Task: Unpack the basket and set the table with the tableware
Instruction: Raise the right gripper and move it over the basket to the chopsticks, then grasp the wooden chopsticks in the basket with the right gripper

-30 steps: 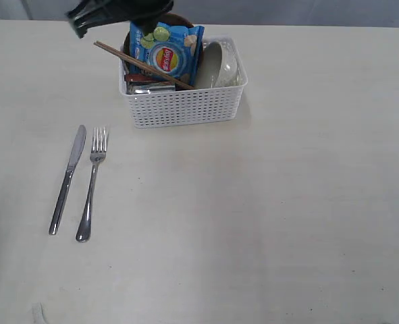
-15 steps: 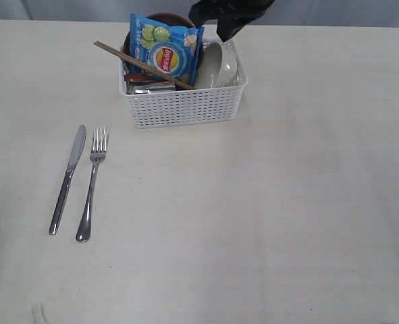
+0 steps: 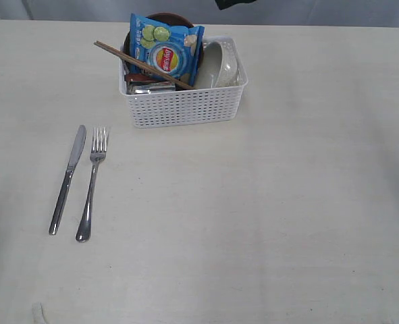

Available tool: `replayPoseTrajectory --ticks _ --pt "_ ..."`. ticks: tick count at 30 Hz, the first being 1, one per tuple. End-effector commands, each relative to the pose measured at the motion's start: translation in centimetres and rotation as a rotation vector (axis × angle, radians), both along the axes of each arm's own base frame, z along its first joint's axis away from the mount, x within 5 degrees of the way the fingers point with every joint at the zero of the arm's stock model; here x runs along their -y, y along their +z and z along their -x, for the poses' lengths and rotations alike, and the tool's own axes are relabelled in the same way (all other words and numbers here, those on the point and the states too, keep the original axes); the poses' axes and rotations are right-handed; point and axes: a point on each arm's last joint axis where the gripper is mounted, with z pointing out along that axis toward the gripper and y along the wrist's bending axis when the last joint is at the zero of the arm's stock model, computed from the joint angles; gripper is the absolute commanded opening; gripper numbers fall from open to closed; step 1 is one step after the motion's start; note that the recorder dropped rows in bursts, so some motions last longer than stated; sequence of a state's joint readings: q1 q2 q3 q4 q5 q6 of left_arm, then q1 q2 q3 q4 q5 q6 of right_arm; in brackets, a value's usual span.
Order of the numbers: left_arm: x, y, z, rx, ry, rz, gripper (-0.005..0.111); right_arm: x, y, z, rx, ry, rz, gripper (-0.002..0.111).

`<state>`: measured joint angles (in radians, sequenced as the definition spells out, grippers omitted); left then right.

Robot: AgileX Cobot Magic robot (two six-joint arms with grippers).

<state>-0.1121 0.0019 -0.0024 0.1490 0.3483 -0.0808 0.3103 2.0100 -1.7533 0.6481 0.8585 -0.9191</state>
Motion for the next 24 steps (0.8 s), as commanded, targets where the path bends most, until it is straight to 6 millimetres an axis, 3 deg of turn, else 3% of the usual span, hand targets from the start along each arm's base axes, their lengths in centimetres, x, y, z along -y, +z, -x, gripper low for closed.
replayPoseTrajectory --ticks 1,8,15,24 --pt "0.0 -0.1 0.0 0.000 -0.006 0.003 0.000 -0.2 -1.1 -0.4 0.056 0.109 -0.006 0.000" --pt "0.0 -0.1 0.0 0.000 -0.006 0.003 0.000 -0.5 -3.4 -1.3 0.057 0.143 0.020 0.000" --pt "0.0 -0.1 0.0 0.000 -0.006 0.003 0.000 -0.9 -3.1 -1.7 0.088 0.120 -0.046 0.000" --pt "0.0 -0.1 0.0 0.000 -0.006 0.003 0.000 -6.2 -3.5 0.9 0.087 0.293 -0.089 0.000"
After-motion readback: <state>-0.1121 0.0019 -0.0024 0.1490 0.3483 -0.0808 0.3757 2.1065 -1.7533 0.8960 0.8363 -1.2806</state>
